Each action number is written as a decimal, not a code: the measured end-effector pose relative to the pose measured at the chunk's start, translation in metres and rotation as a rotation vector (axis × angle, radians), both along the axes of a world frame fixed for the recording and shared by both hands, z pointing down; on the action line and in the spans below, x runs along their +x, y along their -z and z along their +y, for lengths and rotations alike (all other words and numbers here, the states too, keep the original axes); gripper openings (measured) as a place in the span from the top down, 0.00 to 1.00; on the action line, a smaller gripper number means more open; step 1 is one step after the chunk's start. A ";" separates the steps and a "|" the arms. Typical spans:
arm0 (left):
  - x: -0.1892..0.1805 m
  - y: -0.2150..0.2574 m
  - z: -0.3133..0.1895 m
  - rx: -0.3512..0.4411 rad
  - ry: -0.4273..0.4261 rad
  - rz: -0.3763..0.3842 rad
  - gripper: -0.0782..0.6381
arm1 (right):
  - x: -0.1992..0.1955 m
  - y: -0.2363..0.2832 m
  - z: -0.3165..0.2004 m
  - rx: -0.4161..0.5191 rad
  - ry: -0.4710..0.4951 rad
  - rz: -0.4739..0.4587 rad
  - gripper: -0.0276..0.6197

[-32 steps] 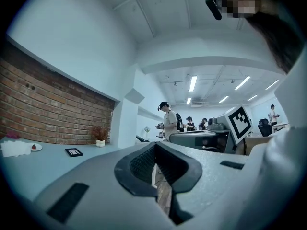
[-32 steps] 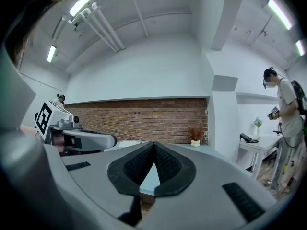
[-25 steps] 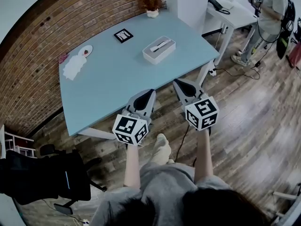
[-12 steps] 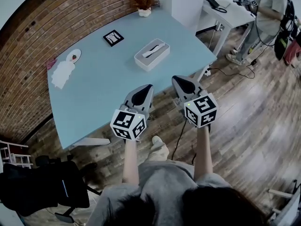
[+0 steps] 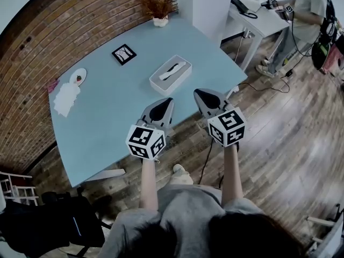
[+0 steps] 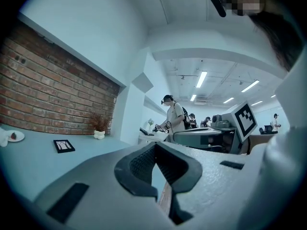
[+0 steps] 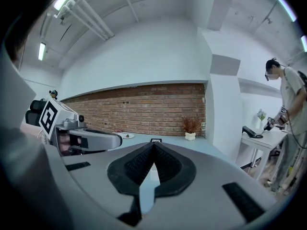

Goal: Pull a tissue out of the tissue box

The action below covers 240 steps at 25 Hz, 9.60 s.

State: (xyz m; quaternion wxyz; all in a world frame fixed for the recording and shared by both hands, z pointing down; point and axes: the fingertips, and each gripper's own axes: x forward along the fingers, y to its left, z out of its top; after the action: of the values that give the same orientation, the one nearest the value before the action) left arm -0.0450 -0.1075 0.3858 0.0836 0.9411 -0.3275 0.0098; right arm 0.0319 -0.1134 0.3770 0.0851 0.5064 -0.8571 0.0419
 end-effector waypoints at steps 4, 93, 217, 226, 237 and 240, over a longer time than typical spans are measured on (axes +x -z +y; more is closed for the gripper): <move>-0.005 -0.009 -0.021 -0.015 0.017 -0.014 0.89 | 0.000 -0.009 -0.022 -0.014 0.008 -0.008 0.96; -0.008 -0.122 -0.162 -0.419 0.364 0.081 0.89 | -0.037 -0.183 -0.206 -0.298 0.958 0.967 0.77; 0.020 -0.034 -0.098 -0.047 0.090 -0.071 0.89 | 0.037 -0.021 -0.119 0.012 0.261 0.031 0.95; 0.026 -0.026 -0.099 -0.023 0.074 -0.059 0.89 | 0.047 -0.016 -0.113 0.023 0.226 0.015 0.95; 0.026 -0.022 -0.102 -0.016 0.068 -0.056 0.89 | 0.045 -0.015 -0.115 0.023 0.226 0.016 0.95; 0.025 -0.021 -0.103 -0.015 0.066 -0.052 0.89 | 0.043 -0.013 -0.116 0.026 0.229 0.016 0.95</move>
State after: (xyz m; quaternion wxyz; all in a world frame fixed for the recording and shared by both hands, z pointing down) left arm -0.0201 -0.2109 0.4068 0.0822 0.9286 -0.3604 0.0338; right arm 0.0747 -0.2297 0.3905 0.0895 0.4067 -0.9090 0.0170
